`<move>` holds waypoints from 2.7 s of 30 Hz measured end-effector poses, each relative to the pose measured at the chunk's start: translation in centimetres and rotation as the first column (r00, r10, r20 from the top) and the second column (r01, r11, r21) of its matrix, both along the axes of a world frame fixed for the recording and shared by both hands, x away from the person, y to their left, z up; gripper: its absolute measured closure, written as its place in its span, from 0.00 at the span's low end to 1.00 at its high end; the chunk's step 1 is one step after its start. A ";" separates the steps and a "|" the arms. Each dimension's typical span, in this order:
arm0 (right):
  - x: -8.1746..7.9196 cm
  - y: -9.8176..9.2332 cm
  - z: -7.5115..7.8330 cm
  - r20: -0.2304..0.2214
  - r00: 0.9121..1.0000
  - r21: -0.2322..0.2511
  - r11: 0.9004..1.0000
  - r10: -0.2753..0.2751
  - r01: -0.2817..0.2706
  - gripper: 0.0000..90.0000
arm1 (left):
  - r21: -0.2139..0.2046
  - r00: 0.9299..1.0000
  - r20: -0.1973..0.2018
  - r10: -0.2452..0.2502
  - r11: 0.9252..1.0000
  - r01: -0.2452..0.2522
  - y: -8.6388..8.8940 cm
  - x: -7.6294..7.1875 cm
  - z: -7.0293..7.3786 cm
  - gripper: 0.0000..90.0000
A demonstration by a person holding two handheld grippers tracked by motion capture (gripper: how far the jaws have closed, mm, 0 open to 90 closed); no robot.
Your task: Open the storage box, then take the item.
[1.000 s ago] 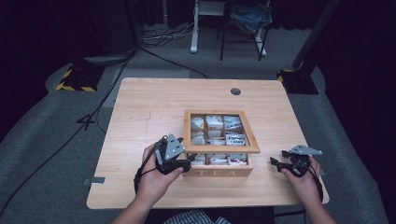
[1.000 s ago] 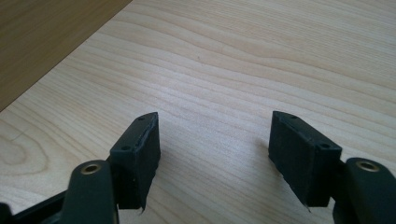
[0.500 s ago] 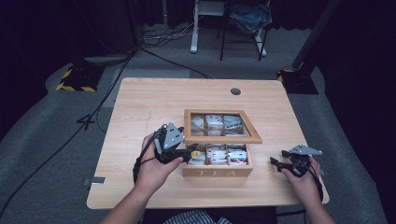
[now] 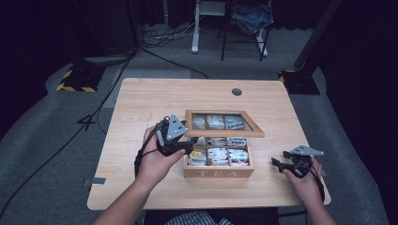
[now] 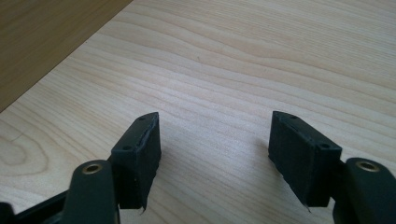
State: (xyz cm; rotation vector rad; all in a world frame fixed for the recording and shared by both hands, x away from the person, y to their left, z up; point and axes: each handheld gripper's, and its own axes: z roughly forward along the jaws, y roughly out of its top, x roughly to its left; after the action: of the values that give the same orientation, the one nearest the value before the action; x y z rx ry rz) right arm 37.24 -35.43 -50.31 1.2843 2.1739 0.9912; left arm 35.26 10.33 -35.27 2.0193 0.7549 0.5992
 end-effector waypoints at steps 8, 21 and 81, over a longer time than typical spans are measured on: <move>0.1 0.0 0.0 -0.002 1.000 0.002 1.000 0.001 -0.001 0.39 | -0.009 1.000 0.000 0.023 1.000 -0.023 0.1 1.3 0.3 0.49; 0.2 0.0 0.0 -0.001 1.000 0.004 1.000 -0.004 0.004 0.39 | -0.016 0.998 0.028 0.053 0.998 -0.053 0.0 2.8 1.1 0.55; 0.1 5.6 8.6 0.003 0.989 0.063 0.987 0.146 -0.146 0.69 | -0.017 0.998 -0.010 0.067 0.998 -0.067 -0.3 3.6 2.4 0.55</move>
State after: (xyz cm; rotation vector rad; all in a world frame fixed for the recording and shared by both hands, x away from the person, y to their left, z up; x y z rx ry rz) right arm 37.38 -29.83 -41.69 1.1663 2.2818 1.1243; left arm 38.89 10.00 -32.88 1.9884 0.8332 0.6199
